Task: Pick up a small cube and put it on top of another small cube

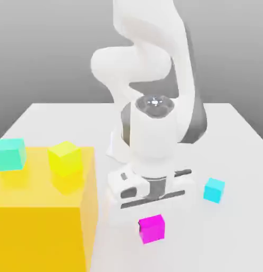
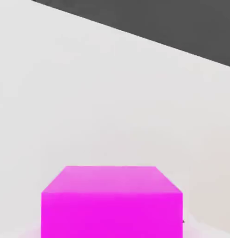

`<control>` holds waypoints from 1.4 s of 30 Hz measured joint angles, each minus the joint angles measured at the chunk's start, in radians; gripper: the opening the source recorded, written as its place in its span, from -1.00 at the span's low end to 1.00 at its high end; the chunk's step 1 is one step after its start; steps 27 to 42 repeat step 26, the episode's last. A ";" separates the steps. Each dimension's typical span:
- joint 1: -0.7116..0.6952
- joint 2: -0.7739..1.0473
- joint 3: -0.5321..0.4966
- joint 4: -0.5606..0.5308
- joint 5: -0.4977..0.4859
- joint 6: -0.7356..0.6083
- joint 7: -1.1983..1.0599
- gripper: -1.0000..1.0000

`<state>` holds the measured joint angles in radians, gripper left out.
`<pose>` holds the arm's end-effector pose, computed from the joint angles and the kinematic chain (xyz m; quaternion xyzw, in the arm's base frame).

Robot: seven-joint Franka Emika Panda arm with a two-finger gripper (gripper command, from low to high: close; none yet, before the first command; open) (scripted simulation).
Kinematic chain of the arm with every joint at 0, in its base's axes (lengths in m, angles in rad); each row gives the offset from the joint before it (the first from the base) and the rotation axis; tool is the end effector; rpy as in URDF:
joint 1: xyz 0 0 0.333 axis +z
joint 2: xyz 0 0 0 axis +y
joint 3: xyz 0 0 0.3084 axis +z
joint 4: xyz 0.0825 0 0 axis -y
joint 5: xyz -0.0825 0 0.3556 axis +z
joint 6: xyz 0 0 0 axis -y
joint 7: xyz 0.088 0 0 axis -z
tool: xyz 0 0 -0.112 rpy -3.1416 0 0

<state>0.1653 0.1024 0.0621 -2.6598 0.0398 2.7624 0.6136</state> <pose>0.3996 0.0914 0.2197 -0.9776 0.2102 0.0042 0.0097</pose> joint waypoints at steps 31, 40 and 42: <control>0.231 -0.046 0.285 -0.221 -0.231 0.156 0.547 -1.00; 0.231 -0.046 0.285 -0.221 -0.231 0.156 0.547 -1.00; 0.231 -0.046 0.285 -0.221 -0.231 0.156 0.547 -1.00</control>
